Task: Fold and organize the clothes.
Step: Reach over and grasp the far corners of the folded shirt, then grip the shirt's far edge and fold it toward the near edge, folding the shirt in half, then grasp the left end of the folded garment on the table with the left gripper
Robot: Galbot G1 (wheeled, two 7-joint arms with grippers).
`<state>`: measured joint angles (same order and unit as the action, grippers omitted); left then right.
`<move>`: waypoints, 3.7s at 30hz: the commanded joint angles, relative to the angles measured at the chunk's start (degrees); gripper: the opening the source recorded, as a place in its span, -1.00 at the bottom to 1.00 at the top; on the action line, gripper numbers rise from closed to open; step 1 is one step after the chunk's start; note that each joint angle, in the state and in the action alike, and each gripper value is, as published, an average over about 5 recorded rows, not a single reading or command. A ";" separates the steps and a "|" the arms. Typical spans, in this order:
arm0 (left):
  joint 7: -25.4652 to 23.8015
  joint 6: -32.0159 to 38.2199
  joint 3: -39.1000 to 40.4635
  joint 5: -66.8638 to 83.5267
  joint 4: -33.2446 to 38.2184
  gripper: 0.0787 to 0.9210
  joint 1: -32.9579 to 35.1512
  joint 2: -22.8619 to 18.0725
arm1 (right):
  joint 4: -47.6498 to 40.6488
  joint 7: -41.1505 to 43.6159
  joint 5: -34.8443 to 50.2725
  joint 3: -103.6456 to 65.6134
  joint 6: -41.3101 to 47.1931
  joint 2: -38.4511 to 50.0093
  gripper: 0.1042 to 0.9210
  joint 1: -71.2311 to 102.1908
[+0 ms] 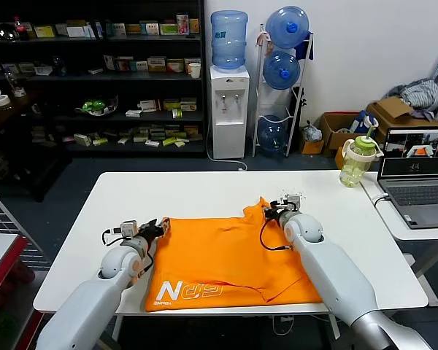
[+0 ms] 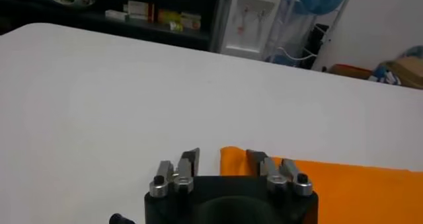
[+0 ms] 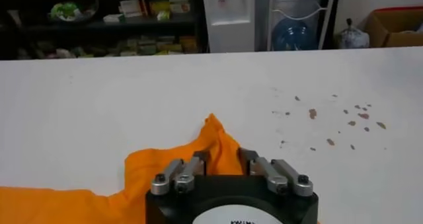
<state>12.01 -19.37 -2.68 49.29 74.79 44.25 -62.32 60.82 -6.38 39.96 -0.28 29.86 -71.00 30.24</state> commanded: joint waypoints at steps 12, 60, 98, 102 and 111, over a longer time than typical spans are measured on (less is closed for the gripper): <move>0.26 0.10 0.13 -0.61 1.39 -0.89 0.41 -0.05 | 6.69 0.22 2.10 0.01 -4.71 1.43 -0.95 1.83; 7.52 3.24 -10.31 -4.03 41.85 -0.97 33.29 10.51 | 51.67 -7.84 10.27 -18.79 3.37 20.55 -0.95 41.11; 6.32 3.05 -12.28 -7.52 34.72 0.70 35.21 0.82 | 57.68 -4.25 6.15 -29.09 1.91 19.02 0.75 54.68; 6.35 2.90 -12.16 -7.05 34.05 0.76 34.27 0.68 | 57.54 -4.35 6.09 -28.79 2.04 18.88 0.76 54.35; 6.11 3.16 -11.08 -8.08 32.22 0.77 35.48 1.15 | 57.08 -4.47 6.30 -28.37 2.12 18.95 0.76 53.60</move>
<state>18.17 -16.25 -14.15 41.29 108.34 80.57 -60.16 117.78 -10.85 46.39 -28.19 32.02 -51.89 83.22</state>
